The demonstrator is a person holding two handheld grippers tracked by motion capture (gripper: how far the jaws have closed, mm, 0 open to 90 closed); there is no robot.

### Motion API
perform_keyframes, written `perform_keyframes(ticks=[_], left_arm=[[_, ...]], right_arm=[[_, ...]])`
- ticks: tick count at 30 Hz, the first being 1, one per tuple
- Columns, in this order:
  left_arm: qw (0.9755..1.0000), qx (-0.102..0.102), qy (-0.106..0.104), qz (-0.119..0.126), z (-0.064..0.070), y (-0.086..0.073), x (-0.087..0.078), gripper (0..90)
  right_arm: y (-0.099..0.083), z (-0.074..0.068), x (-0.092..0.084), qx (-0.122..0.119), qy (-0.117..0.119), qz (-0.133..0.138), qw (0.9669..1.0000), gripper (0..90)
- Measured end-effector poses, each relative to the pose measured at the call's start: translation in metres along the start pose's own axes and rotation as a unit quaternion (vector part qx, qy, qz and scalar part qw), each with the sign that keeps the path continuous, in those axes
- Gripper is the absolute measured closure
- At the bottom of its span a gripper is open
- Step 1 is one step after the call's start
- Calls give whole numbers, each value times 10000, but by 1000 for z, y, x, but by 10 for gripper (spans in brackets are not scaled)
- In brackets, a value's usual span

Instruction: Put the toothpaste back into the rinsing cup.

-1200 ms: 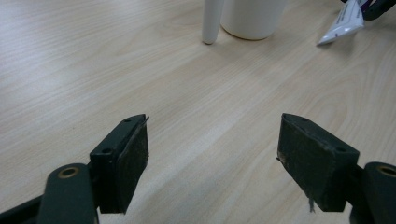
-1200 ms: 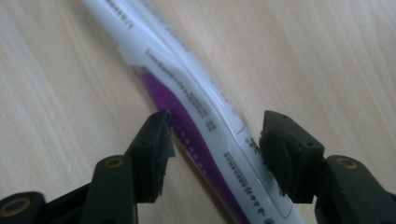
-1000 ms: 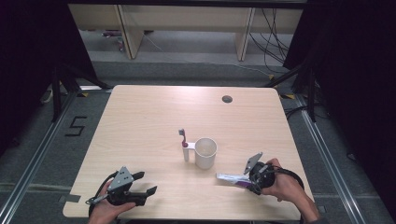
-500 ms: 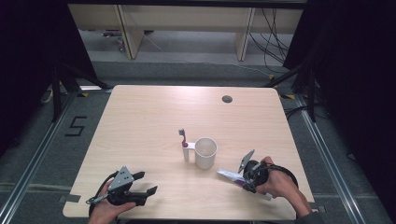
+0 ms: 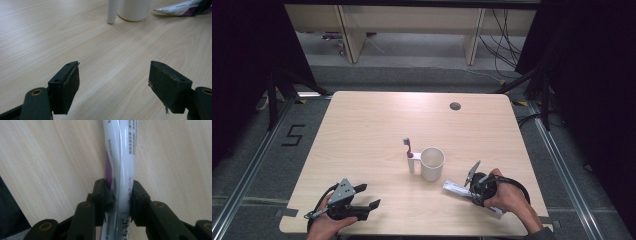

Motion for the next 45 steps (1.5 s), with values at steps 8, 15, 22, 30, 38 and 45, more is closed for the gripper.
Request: perform_keyframes(ticks=[8,15,22,30,38,45], left_arm=[[10000,30,-11,-11,1,0,0,244],[10000,35,-48,10,1,0,1,244],[10000,19,-2,11,1,0,-1,244],[10000,35,-54,34,0,1,1,244],[10000,2,-1,0,-2,0,1,244],[10000,-13,-19,5,-2,1,1,243]], right_arm=[[1,-4,1,61,-1,-304,9995,746],[4,-3,4,-187,-34,-436,9989,751],[7,-3,6,-390,-48,-562,9976,755],[6,0,-4,-234,-116,61,9996,760],[5,6,-41,215,-313,1519,9877,761],[5,13,-45,587,-337,2132,9747,762]])
Point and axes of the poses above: each handheld gripper's, and its own axes: x roughly forward along the jaws, y roughly out of its top, z roughly to its right, the point moved 10 cm from there along x, roughly forward along the jaws, and after that the axes turned 6 degrees about -x, right-handed, at the moved point
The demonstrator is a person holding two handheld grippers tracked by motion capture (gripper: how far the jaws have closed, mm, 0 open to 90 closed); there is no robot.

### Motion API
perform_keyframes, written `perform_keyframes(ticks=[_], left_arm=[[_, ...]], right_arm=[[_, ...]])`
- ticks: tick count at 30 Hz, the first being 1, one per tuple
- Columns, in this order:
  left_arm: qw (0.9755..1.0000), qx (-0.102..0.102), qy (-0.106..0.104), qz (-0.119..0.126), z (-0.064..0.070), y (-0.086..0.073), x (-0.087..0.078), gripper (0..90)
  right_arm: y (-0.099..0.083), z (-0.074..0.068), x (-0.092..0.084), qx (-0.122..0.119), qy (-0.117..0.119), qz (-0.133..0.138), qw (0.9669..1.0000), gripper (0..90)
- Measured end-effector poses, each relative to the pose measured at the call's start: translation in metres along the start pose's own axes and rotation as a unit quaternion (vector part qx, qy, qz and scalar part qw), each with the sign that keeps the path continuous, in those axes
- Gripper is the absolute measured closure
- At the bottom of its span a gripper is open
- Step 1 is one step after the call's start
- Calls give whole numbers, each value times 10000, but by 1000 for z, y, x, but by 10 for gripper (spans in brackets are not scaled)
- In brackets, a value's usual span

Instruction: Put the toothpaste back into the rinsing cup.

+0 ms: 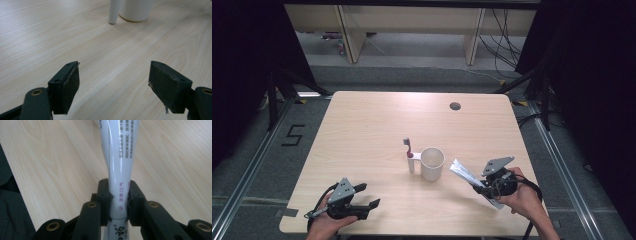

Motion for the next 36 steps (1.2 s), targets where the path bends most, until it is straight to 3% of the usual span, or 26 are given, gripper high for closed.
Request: perform_keyframes(ticks=[2,3,4,6,7,10,13,17,18,22,23,24,25,26,27,36], left_arm=[[10000,-19,3,34,0,1,1,244],[10000,-41,5,36,0,1,1,243],[10000,-21,-10,28,0,0,1,243],[10000,-14,12,17,0,0,0,244],[10000,-18,10,33,0,1,0,243],[10000,-15,0,8,0,0,1,243],[10000,5,15,21,-1,1,1,243],[10000,-22,-16,-5,0,0,2,243],[10000,-34,-18,24,0,1,2,243],[10000,-26,7,7,-1,0,1,242],[10000,-14,13,8,-2,0,1,242],[10000,-22,-3,8,-2,0,2,242],[10000,-13,7,-18,-2,0,2,240],[10000,-4,-4,-15,-2,0,2,239],[10000,3,8,-20,-1,0,1,239],[10000,8,-8,-11,-2,0,1,239]], right_arm=[[3,3,1,38,-32,192,9998,762],[3,4,0,256,-93,118,9996,763],[6,4,1,207,-72,320,9992,763],[10,8,1,185,-62,465,9987,763],[13,12,0,200,-168,570,9980,763],[22,17,-1,491,-174,907,9945,763],[31,25,-4,566,-236,1178,9911,763],[45,37,-8,837,-335,1753,9804,763],[49,42,-9,809,-431,1892,9776,763],[60,46,-11,1096,-471,2224,9676,763],[62,47,-11,1071,-418,2223,9682,763],[65,50,-11,1019,-532,2327,9657,763],[67,48,-11,1151,-448,2366,9637,764],[70,51,-10,1073,-490,2411,9633,764],[71,51,-10,1140,-497,2400,9628,764],[97,57,-10,1283,-427,2902,9474,765]])
Point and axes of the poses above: each handheld gripper's, and its own axes: x roughly forward along the jaws, y roughly out of its top, z roughly to its right, the point moved 10 cm from there along x, roughly forward along the jaws, and after that the axes turned 6 degrees about -x, right-handed, at the moved point
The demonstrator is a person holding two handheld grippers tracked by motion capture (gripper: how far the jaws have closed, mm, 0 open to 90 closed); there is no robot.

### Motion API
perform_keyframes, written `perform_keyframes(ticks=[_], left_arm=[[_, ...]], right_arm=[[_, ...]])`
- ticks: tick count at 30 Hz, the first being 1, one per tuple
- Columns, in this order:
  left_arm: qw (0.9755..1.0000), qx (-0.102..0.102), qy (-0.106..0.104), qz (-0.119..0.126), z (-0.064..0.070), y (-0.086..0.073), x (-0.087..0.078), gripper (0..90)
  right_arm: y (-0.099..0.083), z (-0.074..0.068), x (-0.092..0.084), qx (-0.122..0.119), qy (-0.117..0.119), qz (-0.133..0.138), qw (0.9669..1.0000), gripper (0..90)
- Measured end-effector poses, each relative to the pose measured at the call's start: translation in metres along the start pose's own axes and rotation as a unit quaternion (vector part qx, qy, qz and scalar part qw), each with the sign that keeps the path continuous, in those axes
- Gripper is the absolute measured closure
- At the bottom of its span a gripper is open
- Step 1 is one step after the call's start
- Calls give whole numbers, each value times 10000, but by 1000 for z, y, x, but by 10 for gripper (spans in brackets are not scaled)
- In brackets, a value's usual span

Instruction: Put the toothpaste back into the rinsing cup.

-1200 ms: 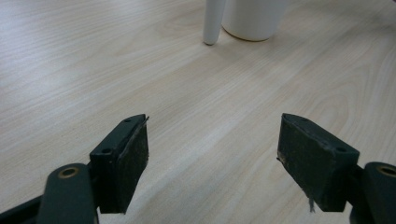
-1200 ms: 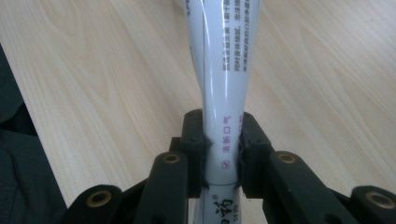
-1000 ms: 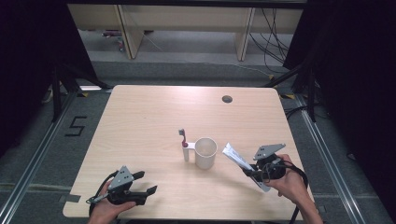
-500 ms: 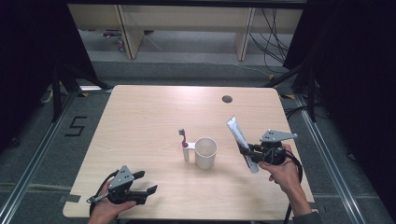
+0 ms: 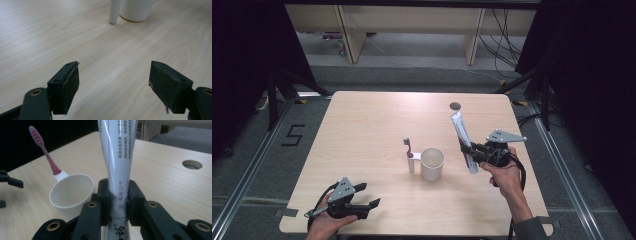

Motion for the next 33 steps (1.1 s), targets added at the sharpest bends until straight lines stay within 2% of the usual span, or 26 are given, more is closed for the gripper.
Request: perform_keyframes(ticks=[1,2,4,6,7,11,13,14,15,16,17,19,21,22,23,25,26,28,31,32,33], left_arm=[[10000,-15,20,12,0,0,0,239],[10000,3,5,25,0,1,0,239],[10000,-48,21,32,0,1,-1,239],[10000,-4,14,-14,-1,0,0,237],[10000,-3,1,-25,-1,-1,0,237],[10000,23,61,-74,-2,-2,0,228],[10000,-5,16,-27,-1,-1,0,225],[10000,-2,18,-6,-1,0,0,222],[10000,-18,21,-10,-1,0,0,221],[10000,-21,1,-4,-1,0,1,220],[10000,-13,12,-1,-1,-1,0,217],[10000,-3,24,-8,-1,0,0,217],[10000,-14,21,-11,-1,0,0,216],[10000,-3,24,-4,-1,0,0,216],[10000,-3,22,-5,-1,0,-1,216],[10000,-18,33,4,-1,0,-1,216],[10000,1,22,-7,-2,0,-1,216],[10000,11,25,-8,-1,0,-1,216],[10000,13,26,-31,-2,0,-1,216],[10000,20,21,-32,-2,-1,-1,216],[10000,34,16,-43,-1,-1,-1,216]], right_arm=[[2,-1,1,52,13,3,10000,765],[5,2,3,-40,-48,87,9999,765],[11,1,6,9,-52,166,9998,765],[16,-1,9,97,22,236,9997,765],[19,-2,10,120,-21,245,9996,765],[30,-6,15,42,13,386,9992,765],[34,-9,17,70,24,395,9992,765],[37,-8,18,-5,-18,464,9989,765],[39,-10,20,73,4,492,9988,765],[40,-12,21,132,56,449,9989,765],[42,-11,23,18,50,515,9987,765],[44,-15,27,102,113,534,9985,765],[47,-16,31,35,128,596,9981,765],[48,-19,31,161,151,571,9981,765],[50,-19,33,66,187,628,9978,765],[52,-22,36,83,228,639,9977,766],[53,-24,37,180,231,648,9975,766],[55,-26,40,91,237,702,9972,765],[56,-31,43,194,266,679,9971,765],[57,-32,45,86,322,729,9968,765],[57,-33,47,102,319,731,9968,766]])
Point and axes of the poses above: each handheld gripper's, and its own axes: x roughly forward along the jaws, y roughly out of its top, z roughly to its right, the point moved 10 cm from there along x, roughly forward along the jaws, and after that the axes turned 6 degrees about -x, right-handed, at the moved point
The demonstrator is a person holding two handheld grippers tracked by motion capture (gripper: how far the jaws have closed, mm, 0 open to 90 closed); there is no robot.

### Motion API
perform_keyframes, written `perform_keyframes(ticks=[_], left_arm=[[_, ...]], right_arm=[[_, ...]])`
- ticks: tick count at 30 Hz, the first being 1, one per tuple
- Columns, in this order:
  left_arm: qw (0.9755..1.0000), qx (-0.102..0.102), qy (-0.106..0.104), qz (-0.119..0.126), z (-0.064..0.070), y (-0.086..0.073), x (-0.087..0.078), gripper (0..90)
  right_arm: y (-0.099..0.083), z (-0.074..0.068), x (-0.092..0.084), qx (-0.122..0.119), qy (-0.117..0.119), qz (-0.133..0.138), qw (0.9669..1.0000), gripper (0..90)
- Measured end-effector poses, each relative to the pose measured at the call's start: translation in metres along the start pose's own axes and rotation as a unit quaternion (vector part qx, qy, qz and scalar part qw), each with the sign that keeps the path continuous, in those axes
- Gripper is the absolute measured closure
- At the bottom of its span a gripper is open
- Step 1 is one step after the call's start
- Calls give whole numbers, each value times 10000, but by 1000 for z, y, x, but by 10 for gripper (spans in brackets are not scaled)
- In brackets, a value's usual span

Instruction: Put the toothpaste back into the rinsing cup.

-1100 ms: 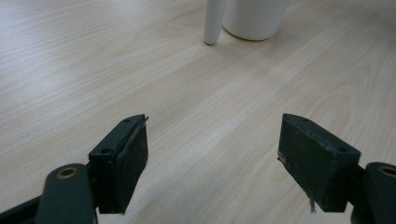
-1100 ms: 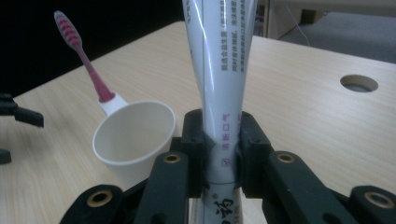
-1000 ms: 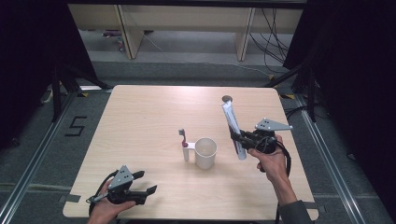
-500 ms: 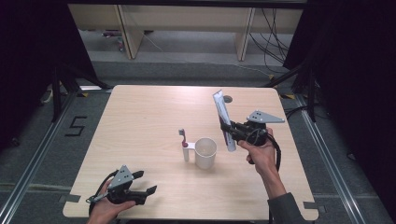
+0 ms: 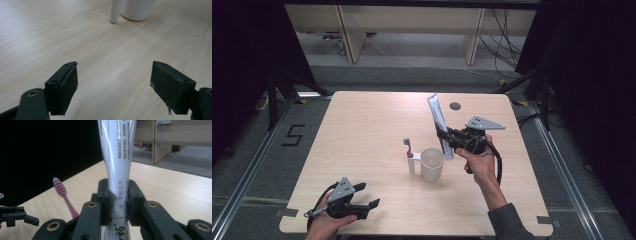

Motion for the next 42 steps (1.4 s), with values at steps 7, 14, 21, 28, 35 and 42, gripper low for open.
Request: perform_keyframes(ticks=[7,14,21,28,35,42], left_arm=[[10000,1,22,-2,0,0,-1,216],[10000,14,-20,10,1,1,0,216],[10000,-9,-33,49,2,1,0,217],[10000,1,-33,10,2,0,-1,217],[10000,23,-19,6,2,1,-2,217],[10000,18,-25,-3,2,0,-1,218]], right_arm=[[-3,-12,14,108,125,-44,9999,765],[-14,-18,29,-27,205,-158,9997,765],[-26,-24,39,-76,275,-250,9993,765],[-37,-25,44,-95,310,-361,9988,765],[-45,-27,46,-96,370,-383,9985,764],[-50,-29,46,-151,398,-456,9981,763]])
Point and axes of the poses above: each handheld gripper's, and its own axes: x roughly forward along the jaws, y roughly out of its top, z roughly to its right, the point moved 10 cm from there along x, roughly forward along the jaws, and after that the axes turned 6 degrees about -x, right-handed, at the moved point
